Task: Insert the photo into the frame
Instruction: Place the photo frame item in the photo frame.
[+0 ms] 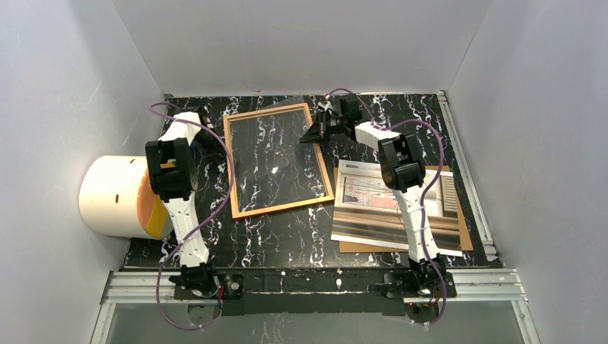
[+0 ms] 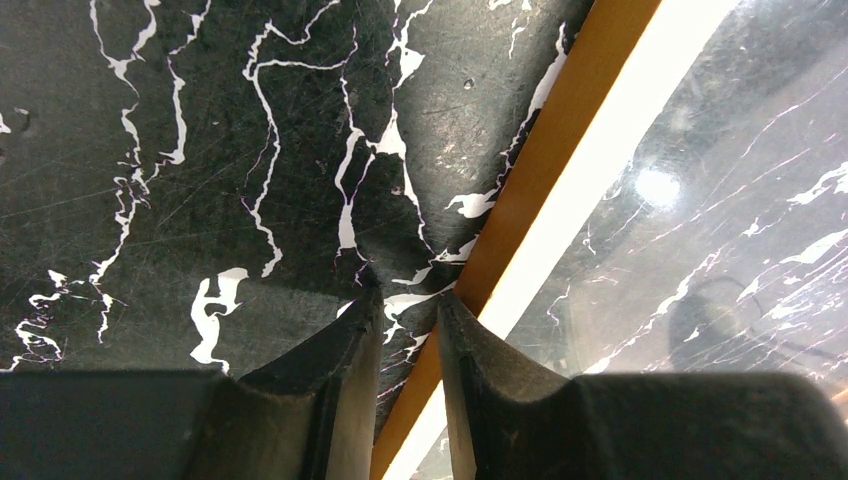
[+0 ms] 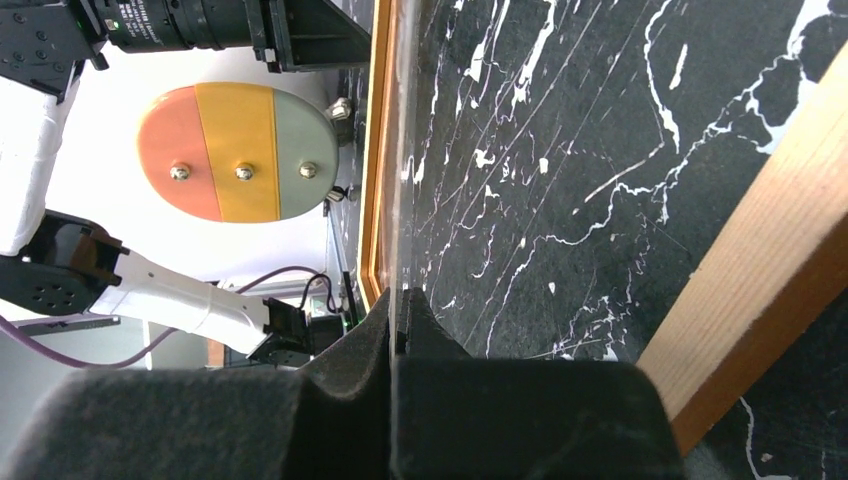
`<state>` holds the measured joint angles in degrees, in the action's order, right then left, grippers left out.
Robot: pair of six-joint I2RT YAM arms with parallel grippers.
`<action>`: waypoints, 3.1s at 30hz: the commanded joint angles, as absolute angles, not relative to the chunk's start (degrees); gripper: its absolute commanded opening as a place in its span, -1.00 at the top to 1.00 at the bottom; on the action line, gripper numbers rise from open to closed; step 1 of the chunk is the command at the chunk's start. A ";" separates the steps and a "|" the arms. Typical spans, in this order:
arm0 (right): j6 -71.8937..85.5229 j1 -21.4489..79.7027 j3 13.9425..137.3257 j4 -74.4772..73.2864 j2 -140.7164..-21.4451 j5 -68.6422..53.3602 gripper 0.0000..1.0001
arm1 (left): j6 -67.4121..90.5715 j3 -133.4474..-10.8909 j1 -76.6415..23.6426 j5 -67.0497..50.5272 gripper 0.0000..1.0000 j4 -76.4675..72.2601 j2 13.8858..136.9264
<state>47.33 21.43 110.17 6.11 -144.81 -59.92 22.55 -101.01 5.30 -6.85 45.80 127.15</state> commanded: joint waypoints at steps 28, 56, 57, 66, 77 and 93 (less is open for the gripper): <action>47.56 20.10 113.40 -6.38 -145.18 -66.97 0.34 | 23.24 -99.48 4.57 -16.63 0.45 41.06 127.50; 56.81 20.97 101.42 11.22 -134.28 -69.67 0.97 | 21.91 -93.74 4.64 -15.85 0.20 39.69 118.26; 57.58 20.99 100.93 12.56 -133.83 -69.51 0.97 | 21.81 -93.23 4.57 -17.10 0.18 39.11 118.18; 64.70 20.72 99.29 18.08 -132.07 -70.53 0.97 | 22.55 -91.11 4.65 -18.53 0.18 35.21 116.35; 62.81 21.24 100.21 17.14 -133.48 -71.17 0.97 | 23.03 -91.10 4.65 -19.72 0.22 34.51 117.67; 48.05 21.83 107.55 2.78 -136.66 -70.41 0.97 | 22.17 -91.99 4.58 -18.66 0.42 36.65 121.66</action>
